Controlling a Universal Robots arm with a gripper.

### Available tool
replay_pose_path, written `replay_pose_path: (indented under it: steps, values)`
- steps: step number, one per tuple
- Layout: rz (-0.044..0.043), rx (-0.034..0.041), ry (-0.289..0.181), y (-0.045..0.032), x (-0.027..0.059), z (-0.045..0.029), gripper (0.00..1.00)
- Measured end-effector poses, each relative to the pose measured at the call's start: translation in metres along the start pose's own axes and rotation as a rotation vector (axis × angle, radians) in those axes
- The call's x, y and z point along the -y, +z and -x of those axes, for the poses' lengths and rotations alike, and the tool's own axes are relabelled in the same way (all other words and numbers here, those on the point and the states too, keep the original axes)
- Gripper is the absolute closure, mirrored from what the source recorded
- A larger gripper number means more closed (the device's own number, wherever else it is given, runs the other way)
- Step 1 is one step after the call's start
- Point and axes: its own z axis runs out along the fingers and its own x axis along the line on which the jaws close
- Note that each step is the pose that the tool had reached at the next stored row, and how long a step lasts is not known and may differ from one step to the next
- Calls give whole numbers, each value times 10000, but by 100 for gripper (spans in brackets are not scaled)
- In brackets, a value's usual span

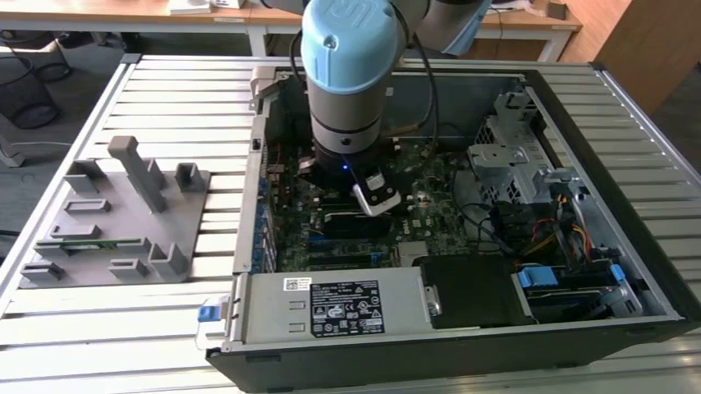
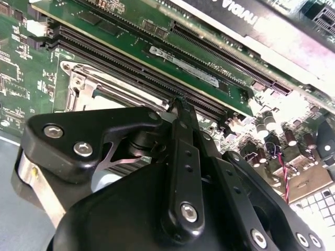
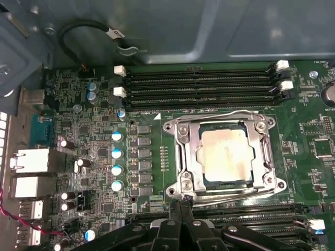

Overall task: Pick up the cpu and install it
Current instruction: 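Install the second cpu locking lever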

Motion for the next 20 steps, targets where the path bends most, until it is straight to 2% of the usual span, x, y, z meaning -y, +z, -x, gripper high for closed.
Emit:
replay_pose_path:
  steps: [6, 13, 20]
  values:
    - [17, -1, 3, 23, 7, -12, 89]
    - [113, -5, 6, 46, 13, -26, 89]
    - [174, -11, 7, 61, 17, -39, 89]
